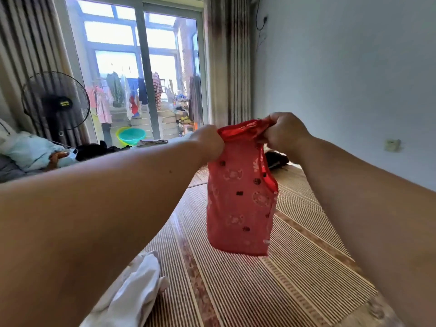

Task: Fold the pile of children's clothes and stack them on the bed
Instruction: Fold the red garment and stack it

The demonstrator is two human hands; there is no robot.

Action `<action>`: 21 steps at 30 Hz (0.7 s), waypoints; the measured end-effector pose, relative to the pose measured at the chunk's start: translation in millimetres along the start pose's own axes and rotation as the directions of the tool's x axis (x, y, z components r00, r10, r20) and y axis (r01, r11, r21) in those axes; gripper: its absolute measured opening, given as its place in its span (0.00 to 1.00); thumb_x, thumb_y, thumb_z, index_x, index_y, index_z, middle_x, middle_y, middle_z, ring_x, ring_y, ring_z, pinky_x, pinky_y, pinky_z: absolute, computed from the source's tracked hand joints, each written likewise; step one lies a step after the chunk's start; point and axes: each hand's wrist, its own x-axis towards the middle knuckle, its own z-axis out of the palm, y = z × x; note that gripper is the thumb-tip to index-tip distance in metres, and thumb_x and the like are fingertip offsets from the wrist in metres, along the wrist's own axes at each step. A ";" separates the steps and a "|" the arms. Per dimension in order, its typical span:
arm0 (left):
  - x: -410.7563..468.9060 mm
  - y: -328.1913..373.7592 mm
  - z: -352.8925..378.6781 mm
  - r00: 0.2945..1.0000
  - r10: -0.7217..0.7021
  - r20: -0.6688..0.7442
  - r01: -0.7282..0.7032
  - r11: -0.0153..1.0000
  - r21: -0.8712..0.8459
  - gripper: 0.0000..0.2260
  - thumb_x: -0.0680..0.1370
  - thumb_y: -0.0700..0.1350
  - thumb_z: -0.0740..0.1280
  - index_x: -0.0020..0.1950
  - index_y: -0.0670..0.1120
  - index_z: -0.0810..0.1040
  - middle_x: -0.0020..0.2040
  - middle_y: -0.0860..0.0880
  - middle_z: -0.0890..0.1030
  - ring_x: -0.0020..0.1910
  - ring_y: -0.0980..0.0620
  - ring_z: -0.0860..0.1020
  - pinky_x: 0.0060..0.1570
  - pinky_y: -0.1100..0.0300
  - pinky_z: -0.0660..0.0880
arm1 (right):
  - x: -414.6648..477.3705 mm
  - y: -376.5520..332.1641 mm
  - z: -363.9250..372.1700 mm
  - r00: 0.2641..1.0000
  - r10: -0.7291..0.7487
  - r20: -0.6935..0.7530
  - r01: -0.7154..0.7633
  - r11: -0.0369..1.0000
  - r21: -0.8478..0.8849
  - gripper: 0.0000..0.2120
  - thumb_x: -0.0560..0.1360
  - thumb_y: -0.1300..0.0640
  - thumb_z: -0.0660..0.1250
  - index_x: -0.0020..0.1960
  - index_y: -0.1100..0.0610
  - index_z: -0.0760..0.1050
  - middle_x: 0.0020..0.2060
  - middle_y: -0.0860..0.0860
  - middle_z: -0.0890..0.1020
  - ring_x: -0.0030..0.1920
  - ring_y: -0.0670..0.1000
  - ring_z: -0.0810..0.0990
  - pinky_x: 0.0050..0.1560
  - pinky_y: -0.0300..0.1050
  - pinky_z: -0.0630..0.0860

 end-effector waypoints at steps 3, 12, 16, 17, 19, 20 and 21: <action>14.8 -3.9 2.6 0.996 0.067 -0.064 -0.057 0.988 0.145 0.06 0.77 0.37 0.60 0.49 0.45 0.76 0.43 0.46 0.76 0.39 0.51 0.74 0.27 0.64 0.67 | 1.8 -1.2 -1.6 0.998 -0.060 -0.036 0.061 0.998 0.024 0.13 0.74 0.67 0.64 0.40 0.50 0.76 0.40 0.52 0.82 0.36 0.47 0.77 0.34 0.36 0.70; -87.9 -74.8 62.9 0.966 0.054 0.255 -0.099 0.981 0.168 0.10 0.74 0.39 0.66 0.34 0.50 0.72 0.33 0.54 0.74 0.34 0.53 0.74 0.32 0.60 0.70 | -100.4 69.0 22.2 0.913 0.139 0.383 -0.083 0.984 -0.159 0.13 0.71 0.67 0.64 0.42 0.51 0.82 0.38 0.53 0.84 0.38 0.53 0.80 0.41 0.47 0.77; -165.1 -117.9 96.5 0.850 -0.024 0.526 -0.128 0.960 0.251 0.09 0.76 0.41 0.65 0.38 0.53 0.74 0.39 0.56 0.76 0.40 0.55 0.76 0.37 0.62 0.72 | -183.1 116.5 42.2 0.775 0.299 0.557 -0.193 0.951 -0.243 0.11 0.65 0.62 0.67 0.37 0.47 0.83 0.37 0.48 0.84 0.41 0.52 0.83 0.49 0.52 0.80; -183.7 -125.3 102.5 0.808 -0.034 0.588 -0.152 0.953 0.263 0.05 0.75 0.41 0.65 0.41 0.51 0.76 0.40 0.55 0.77 0.41 0.53 0.77 0.41 0.60 0.74 | -200.7 125.0 44.6 0.723 0.334 0.605 -0.256 0.943 -0.214 0.10 0.62 0.63 0.67 0.36 0.50 0.83 0.37 0.48 0.84 0.40 0.50 0.83 0.51 0.52 0.80; -213.3 -136.3 109.2 0.730 -0.050 0.681 -0.152 0.961 0.233 0.04 0.74 0.41 0.66 0.44 0.50 0.79 0.39 0.55 0.78 0.41 0.53 0.79 0.45 0.57 0.78 | -225.9 137.0 46.0 0.592 0.394 0.702 -0.389 0.904 -0.179 0.09 0.64 0.67 0.67 0.36 0.55 0.81 0.36 0.52 0.82 0.37 0.50 0.83 0.50 0.55 0.80; -225.1 -139.9 109.3 0.690 -0.063 0.721 -0.120 0.972 0.200 0.05 0.74 0.40 0.66 0.44 0.50 0.79 0.38 0.55 0.78 0.40 0.55 0.79 0.44 0.58 0.79 | -234.4 138.8 44.7 0.520 0.403 0.754 -0.426 0.887 -0.180 0.09 0.67 0.69 0.67 0.39 0.56 0.80 0.36 0.53 0.82 0.35 0.51 0.83 0.47 0.54 0.80; -233.5 -141.9 107.4 0.648 -0.070 0.758 -0.086 0.983 0.164 0.07 0.74 0.39 0.66 0.42 0.51 0.79 0.37 0.55 0.78 0.37 0.56 0.79 0.41 0.60 0.79 | -237.5 139.9 42.1 0.454 0.403 0.795 -0.426 0.882 -0.203 0.10 0.71 0.70 0.66 0.41 0.56 0.79 0.36 0.53 0.82 0.34 0.52 0.83 0.43 0.51 0.80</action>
